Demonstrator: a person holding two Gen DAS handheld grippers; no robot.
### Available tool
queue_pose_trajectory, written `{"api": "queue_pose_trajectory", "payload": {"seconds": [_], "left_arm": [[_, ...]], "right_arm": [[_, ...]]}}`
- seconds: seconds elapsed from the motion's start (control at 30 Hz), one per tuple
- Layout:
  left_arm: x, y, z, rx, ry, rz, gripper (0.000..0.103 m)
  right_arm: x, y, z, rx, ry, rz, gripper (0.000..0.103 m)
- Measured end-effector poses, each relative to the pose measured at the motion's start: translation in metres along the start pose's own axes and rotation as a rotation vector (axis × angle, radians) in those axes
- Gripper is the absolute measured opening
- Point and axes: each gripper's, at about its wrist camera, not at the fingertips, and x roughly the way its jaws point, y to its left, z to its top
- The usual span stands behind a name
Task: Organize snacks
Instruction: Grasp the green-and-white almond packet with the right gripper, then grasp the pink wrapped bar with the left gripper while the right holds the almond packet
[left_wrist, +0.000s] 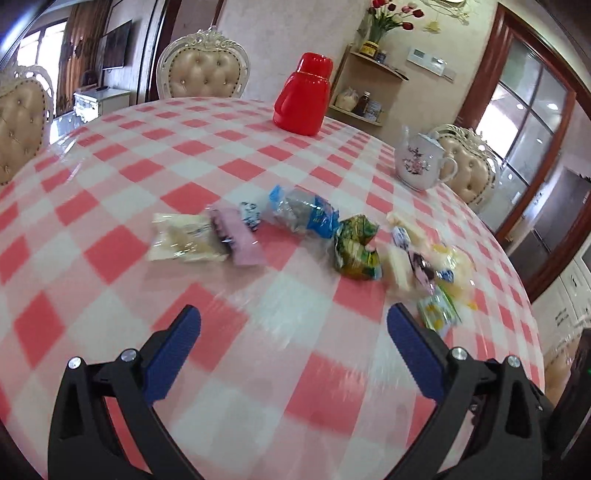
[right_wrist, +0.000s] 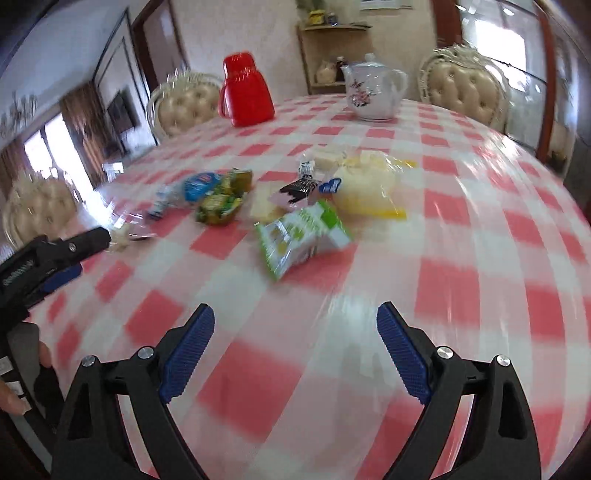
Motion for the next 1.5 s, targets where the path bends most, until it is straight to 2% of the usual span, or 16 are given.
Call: {"api": "queue_pose_trajectory", "payload": {"seconds": [0.07, 0.13, 0.23, 0.3, 0.43, 0.5, 0.53, 0.67, 0.8, 0.9, 1.0, 1.1, 1.27, 1.33, 1.4, 1.5], "left_arm": [[0.010, 0.000, 0.000, -0.014, -0.009, -0.014, 0.101], [0.014, 0.003, 0.001, 0.003, -0.013, 0.011, 0.101], [0.004, 0.013, 0.007, -0.004, -0.087, 0.039, 0.101], [-0.002, 0.025, 0.012, -0.045, -0.120, 0.055, 0.101], [-0.002, 0.050, 0.020, -0.144, -0.084, 0.045, 0.101], [-0.001, 0.060, 0.022, -0.182, -0.069, 0.054, 0.101], [-0.001, 0.065, 0.022, -0.201, -0.063, 0.060, 0.101], [-0.006, 0.093, 0.024, -0.310, -0.062, 0.088, 0.101], [-0.011, 0.110, 0.022, -0.375, -0.077, 0.124, 0.101], [-0.006, 0.102, 0.021, -0.329, -0.055, 0.139, 0.101], [0.002, 0.082, 0.020, -0.220, -0.035, 0.155, 0.101], [0.013, 0.061, 0.021, -0.120, -0.009, 0.136, 0.101], [0.039, 0.029, 0.047, 0.046, -0.023, 0.157, 0.099], [0.053, 0.027, 0.054, 0.055, 0.012, 0.111, 0.081], [0.069, 0.024, 0.055, 0.054, 0.075, 0.032, 0.071], [0.081, 0.021, 0.049, 0.077, 0.109, 0.016, 0.069]], "right_arm": [[0.016, 0.001, 0.011, -0.037, 0.029, 0.005, 0.087], [0.029, 0.003, 0.023, -0.083, 0.052, -0.004, 0.087], [0.047, 0.005, 0.040, -0.127, 0.064, -0.003, 0.087], [0.057, 0.006, 0.049, -0.144, 0.075, 0.002, 0.087], [0.063, 0.009, 0.051, -0.194, 0.104, 0.024, 0.086], [0.057, 0.011, 0.048, -0.221, 0.085, 0.021, 0.067], [0.053, 0.010, 0.044, -0.227, 0.086, 0.021, 0.038], [0.036, 0.013, 0.035, -0.229, 0.056, 0.024, 0.038], [0.016, 0.020, 0.036, -0.186, -0.010, 0.084, 0.038], [0.005, 0.028, 0.030, -0.144, -0.041, 0.121, 0.038], [0.000, 0.031, 0.027, -0.111, -0.055, 0.137, 0.038], [-0.005, 0.034, 0.025, -0.079, -0.065, 0.160, 0.038], [-0.009, 0.038, 0.023, -0.078, -0.073, 0.174, 0.038], [-0.009, 0.038, 0.023, -0.077, -0.073, 0.176, 0.038], [-0.011, 0.038, 0.022, -0.075, -0.077, 0.180, 0.038], [-0.014, 0.038, 0.022, -0.079, -0.086, 0.183, 0.038]]}}
